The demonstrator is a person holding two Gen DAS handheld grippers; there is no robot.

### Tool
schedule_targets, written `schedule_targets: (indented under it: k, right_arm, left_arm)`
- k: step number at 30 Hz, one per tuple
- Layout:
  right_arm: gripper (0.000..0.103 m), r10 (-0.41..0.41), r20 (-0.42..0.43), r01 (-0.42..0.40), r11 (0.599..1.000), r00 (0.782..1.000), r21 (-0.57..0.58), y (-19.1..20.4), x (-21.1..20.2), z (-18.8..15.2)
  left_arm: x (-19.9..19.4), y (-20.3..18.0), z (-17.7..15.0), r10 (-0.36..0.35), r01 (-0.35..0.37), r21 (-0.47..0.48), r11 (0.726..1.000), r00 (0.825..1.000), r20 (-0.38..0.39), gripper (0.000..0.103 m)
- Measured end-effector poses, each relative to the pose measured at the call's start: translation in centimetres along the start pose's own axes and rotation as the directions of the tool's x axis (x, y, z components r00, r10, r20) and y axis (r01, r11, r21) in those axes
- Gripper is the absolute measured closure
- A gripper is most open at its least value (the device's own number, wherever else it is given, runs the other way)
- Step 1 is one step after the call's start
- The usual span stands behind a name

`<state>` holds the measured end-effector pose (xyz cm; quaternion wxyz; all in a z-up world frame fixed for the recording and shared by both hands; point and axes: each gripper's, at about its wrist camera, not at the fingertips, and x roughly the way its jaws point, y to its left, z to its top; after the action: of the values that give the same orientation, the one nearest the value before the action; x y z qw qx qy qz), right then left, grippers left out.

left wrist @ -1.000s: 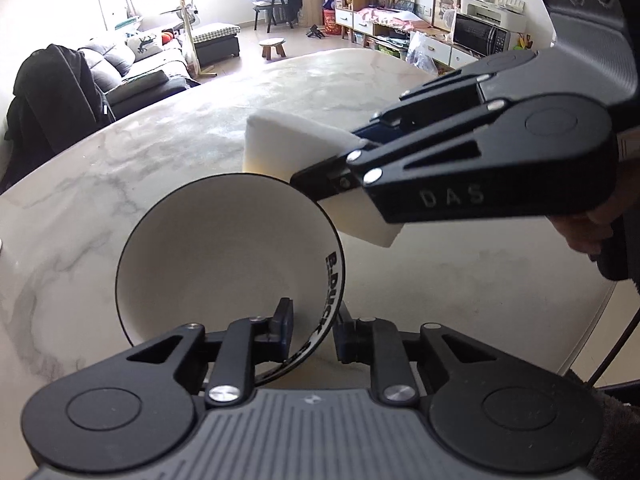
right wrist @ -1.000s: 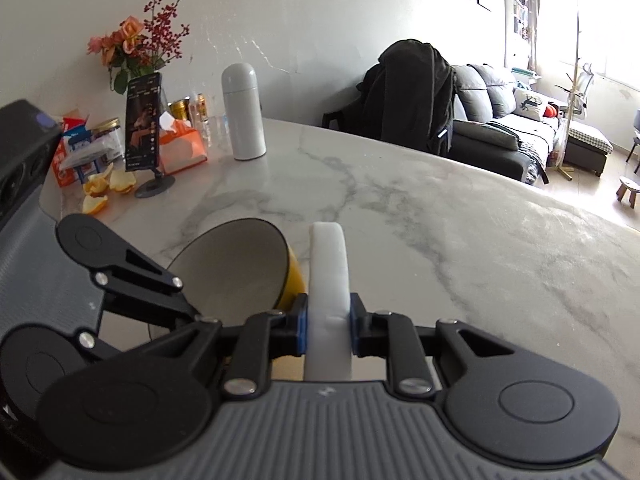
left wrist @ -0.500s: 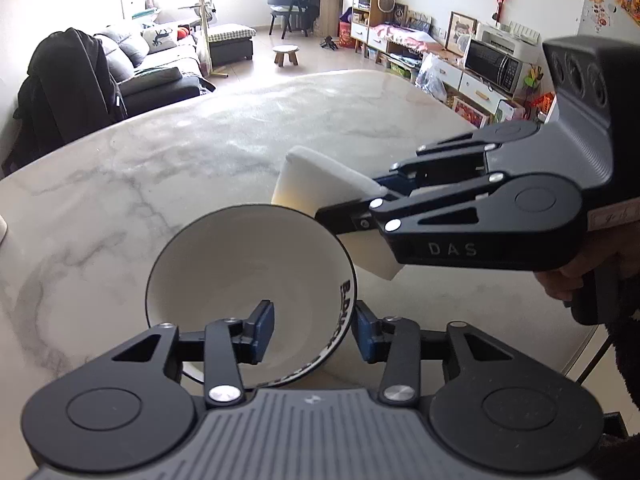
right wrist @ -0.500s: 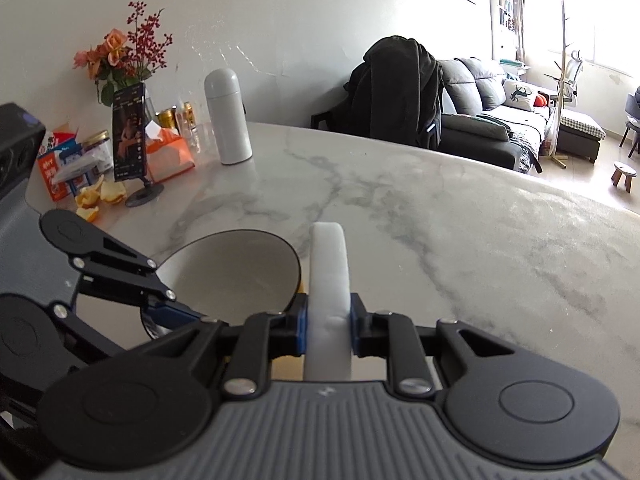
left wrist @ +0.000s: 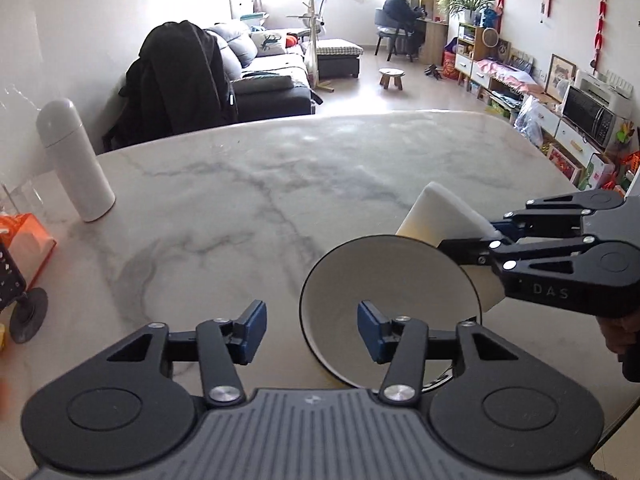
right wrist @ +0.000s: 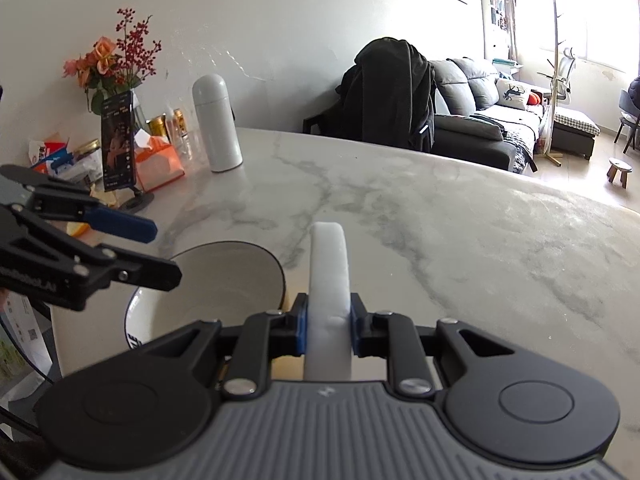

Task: Clean bowl
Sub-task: 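Rotate the yellow bowl upright with the left gripper while the right gripper withdraws the sponge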

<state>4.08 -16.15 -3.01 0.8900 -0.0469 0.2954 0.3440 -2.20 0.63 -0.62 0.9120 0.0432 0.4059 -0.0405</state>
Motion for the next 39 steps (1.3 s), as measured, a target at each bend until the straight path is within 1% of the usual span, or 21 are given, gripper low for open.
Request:
schedule_targets:
  k: [2, 3, 6, 12, 16, 18, 27, 39]
  right_arm:
    - [0.080, 0.002, 0.002, -0.002, 1.000, 1.000, -0.005, 0.2, 0.2, 0.1]
    - [0.080, 0.001, 0.003, -0.001, 1.000, 1.000, -0.009, 0.2, 0.2, 0.2]
    - [0.080, -0.001, 0.005, 0.001, 1.000, 1.000, -0.012, 0.3, 0.5, 0.5]
    - [0.080, 0.006, -0.011, -0.006, 1.000, 1.000, -0.003, -0.2, 1.2, 0.4]
    - [0.081, 0.022, -0.021, -0.021, 0.999, 1.000, 0.030, -0.8, 1.2, -0.1]
    - [0.081, 0.024, -0.024, -0.023, 0.999, 0.999, 0.040, -0.9, 0.8, -0.4]
    - [0.080, -0.036, -0.031, 0.037, 0.999, 0.999, 0.039, -0.8, -0.4, -0.8]
    - [0.080, -0.098, -0.034, 0.100, 0.992, 0.995, 0.071, 0.1, -2.5, -2.0]
  left_arm:
    - [0.6, 0.3, -0.3, -0.022, 0.021, -0.023, 1.000, 0.999, -0.029, 0.081]
    - [0.8, 0.4, -0.4, -0.027, 0.026, -0.031, 0.999, 0.999, -0.038, 0.084]
    - [1.0, 0.5, -0.7, -0.025, 0.024, -0.036, 0.999, 0.999, -0.037, 0.085]
    - [1.8, -0.3, -0.2, 0.013, -0.013, 0.022, 1.000, 1.000, -0.020, 0.091]
    - [2.5, -0.7, 0.5, 0.024, -0.023, 0.051, 0.998, 1.000, -0.009, 0.091]
    - [2.9, -1.0, 0.9, 0.019, -0.019, 0.064, 0.998, 1.000, -0.006, 0.090]
    - [4.5, -1.4, 2.5, -0.034, 0.035, 0.100, 0.994, 0.999, -0.016, 0.085]
    - [5.3, -2.1, 2.9, -0.047, 0.047, 0.135, 0.990, 0.999, -0.006, 0.080]
